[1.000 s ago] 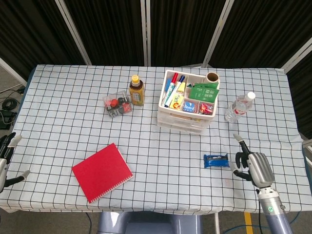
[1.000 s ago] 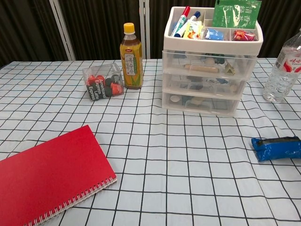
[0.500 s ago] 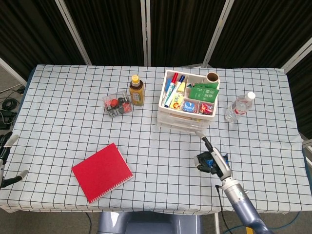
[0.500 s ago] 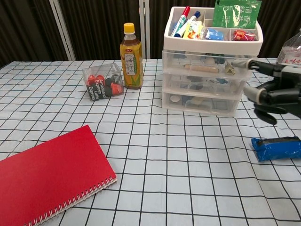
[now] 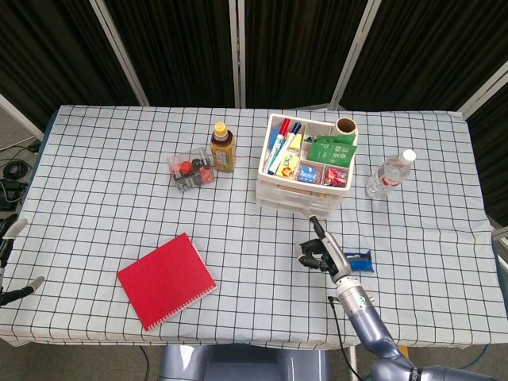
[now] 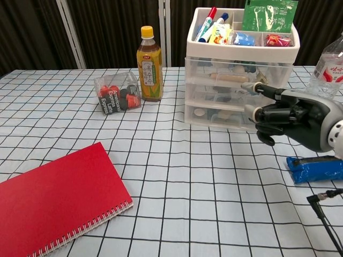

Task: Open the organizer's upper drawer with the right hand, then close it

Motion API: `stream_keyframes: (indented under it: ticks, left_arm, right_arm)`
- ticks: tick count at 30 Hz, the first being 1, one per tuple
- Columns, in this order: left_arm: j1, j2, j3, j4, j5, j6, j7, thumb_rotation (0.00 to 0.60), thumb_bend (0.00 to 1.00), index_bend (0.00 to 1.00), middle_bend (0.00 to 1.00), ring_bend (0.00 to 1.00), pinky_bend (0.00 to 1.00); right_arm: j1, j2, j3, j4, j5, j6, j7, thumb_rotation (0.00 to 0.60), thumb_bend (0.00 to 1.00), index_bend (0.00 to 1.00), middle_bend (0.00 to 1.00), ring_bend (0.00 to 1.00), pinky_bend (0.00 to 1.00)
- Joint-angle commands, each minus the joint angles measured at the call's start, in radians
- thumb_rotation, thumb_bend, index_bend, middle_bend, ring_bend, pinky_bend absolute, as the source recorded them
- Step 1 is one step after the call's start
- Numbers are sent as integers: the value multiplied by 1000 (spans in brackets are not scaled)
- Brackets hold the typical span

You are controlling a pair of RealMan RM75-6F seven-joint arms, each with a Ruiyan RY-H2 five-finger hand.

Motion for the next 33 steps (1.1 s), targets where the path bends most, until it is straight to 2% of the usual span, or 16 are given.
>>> stream_keyframes:
  ticks: [1, 12, 33]
  left_arm:
    - [3, 4, -2, -1, -1, 7, -7, 600, 154, 0, 0, 0, 0]
    - [1, 14, -6, 8, -13, -6, -40, 600, 154, 0, 0, 0, 0]
    - [-5, 17, -5, 8, -20, -27, -47, 600, 155, 0, 0, 0, 0]
  right_arm:
    - [13, -50, 17, 45, 23, -5, -4, 600, 492, 47, 922, 930, 808]
    - [34, -136, 46, 105, 19, 4, -45, 600, 492, 47, 921, 930, 808]
    - [54, -166, 99, 117, 52, -9, -93, 600, 492, 47, 922, 928, 808]
